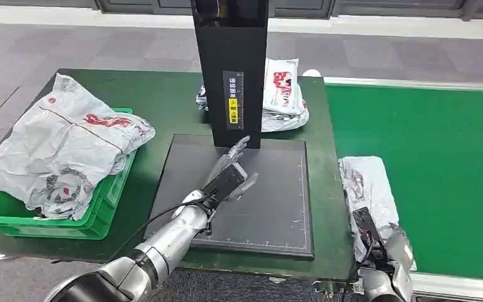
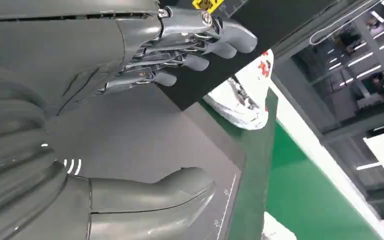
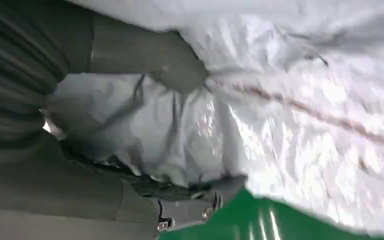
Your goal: Moved the parcel from conveyor to table for the left to box.
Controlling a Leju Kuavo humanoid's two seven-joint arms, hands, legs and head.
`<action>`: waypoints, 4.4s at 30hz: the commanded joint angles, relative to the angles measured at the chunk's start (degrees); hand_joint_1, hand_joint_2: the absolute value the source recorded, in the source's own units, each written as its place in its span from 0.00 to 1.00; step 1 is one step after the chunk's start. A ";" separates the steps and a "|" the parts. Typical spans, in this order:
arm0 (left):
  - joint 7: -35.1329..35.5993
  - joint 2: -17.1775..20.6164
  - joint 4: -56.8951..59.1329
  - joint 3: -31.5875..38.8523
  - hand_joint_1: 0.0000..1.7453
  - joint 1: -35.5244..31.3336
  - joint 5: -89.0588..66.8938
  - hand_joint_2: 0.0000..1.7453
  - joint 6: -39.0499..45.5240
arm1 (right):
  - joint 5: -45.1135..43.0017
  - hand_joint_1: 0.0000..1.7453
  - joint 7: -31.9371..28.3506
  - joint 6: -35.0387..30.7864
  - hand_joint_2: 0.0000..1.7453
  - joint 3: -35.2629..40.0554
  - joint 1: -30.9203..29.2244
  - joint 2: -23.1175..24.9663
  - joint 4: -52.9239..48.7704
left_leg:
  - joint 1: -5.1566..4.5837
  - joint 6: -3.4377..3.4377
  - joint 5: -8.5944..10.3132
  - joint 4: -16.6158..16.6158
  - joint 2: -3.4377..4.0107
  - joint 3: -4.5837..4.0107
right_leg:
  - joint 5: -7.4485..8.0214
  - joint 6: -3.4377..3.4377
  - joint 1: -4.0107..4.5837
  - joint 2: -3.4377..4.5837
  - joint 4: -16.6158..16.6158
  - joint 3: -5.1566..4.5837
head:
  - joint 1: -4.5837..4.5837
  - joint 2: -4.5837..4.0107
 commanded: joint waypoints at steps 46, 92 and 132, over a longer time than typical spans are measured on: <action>-10.21 0.65 -0.94 6.46 0.00 -2.12 3.70 1.00 15.61 | -34.52 1.00 -18.81 -0.34 1.00 40.29 -14.55 4.16 -12.51 | -0.12 0.64 0.32 0.06 -0.23 -0.30 | 0.40 0.71 -0.13 -0.11 -0.34 -0.12 | 0.00 0.00; -8.51 3.21 -1.35 0.73 0.00 -0.05 -3.24 1.00 18.02 | -40.83 0.00 -27.02 -10.72 0.00 32.62 8.74 0.84 -38.90 | -0.20 0.67 0.47 0.01 -0.92 -0.54 | 0.28 0.72 -0.21 -0.72 -0.40 -0.22 | 0.00 0.00; 6.30 -4.05 15.29 -27.12 0.00 0.84 -30.64 1.00 -9.49 | -42.82 0.00 -24.68 -10.90 0.00 21.94 5.90 1.15 -40.49 | -0.31 0.78 0.41 -0.05 -1.00 -0.43 | 0.22 0.80 -0.32 -0.80 -0.47 -0.05 | 0.00 0.00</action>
